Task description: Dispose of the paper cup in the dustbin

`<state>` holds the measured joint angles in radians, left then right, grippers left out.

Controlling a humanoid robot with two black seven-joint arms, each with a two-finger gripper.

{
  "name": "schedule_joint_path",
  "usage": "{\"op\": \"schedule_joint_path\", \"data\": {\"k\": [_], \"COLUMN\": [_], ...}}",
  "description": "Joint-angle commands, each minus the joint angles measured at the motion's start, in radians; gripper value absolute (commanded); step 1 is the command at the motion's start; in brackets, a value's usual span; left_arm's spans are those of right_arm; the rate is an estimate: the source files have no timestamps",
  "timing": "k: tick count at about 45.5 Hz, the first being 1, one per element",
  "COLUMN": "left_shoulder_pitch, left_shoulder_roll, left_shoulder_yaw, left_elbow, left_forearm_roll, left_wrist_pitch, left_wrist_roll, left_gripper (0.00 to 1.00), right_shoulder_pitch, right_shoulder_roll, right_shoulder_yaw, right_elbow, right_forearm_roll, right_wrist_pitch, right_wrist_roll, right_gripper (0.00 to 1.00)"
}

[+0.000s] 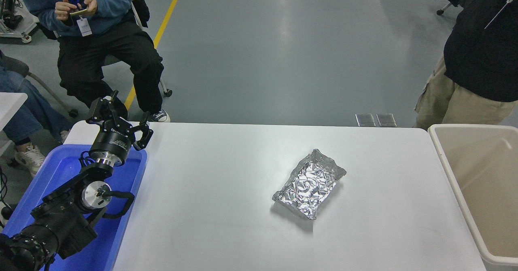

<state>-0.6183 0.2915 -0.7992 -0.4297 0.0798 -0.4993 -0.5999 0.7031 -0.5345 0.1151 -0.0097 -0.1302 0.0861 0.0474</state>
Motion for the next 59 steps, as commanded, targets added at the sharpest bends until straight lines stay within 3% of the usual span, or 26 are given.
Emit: {"op": "schedule_joint_path", "data": {"k": [1,12,29,41,53,59], "left_shoulder_pitch": [0.000,0.000,0.000,0.000,0.000,0.000], "left_shoulder_roll": [0.000,0.000,0.000,0.000,0.000,0.000], "left_shoulder_yaw": [0.000,0.000,0.000,0.000,0.000,0.000], "left_elbow": [0.000,0.000,0.000,0.000,0.000,0.000], "left_forearm_roll": [0.000,0.000,0.000,0.000,0.000,0.000], "left_wrist_pitch": [0.001,0.001,0.001,-0.001,0.001,0.001], "left_wrist_roll": [-0.001,-0.001,-0.001,-0.001,0.000,-0.001], "left_gripper": [1.00,1.00,1.00,1.00,1.00,1.00], "right_shoulder_pitch": [0.070,0.064,-0.135,-0.241,-0.290,-0.315], "right_shoulder_roll": [0.007,-0.036,-0.098,0.008,0.171,0.221], "right_shoulder_yaw": [0.034,0.319,0.698,0.811,0.934,0.989], "right_elbow": [0.046,0.252,0.692,0.826,0.843,0.846], "right_forearm_roll": [0.009,0.011,-0.032,-0.134,-0.230,-0.284], "right_wrist_pitch": [0.009,0.049,0.060,0.060,0.057,0.057], "right_wrist_roll": [0.012,0.086,0.187,0.364,0.382,0.450], "right_gripper": [1.00,1.00,1.00,1.00,1.00,1.00]}}
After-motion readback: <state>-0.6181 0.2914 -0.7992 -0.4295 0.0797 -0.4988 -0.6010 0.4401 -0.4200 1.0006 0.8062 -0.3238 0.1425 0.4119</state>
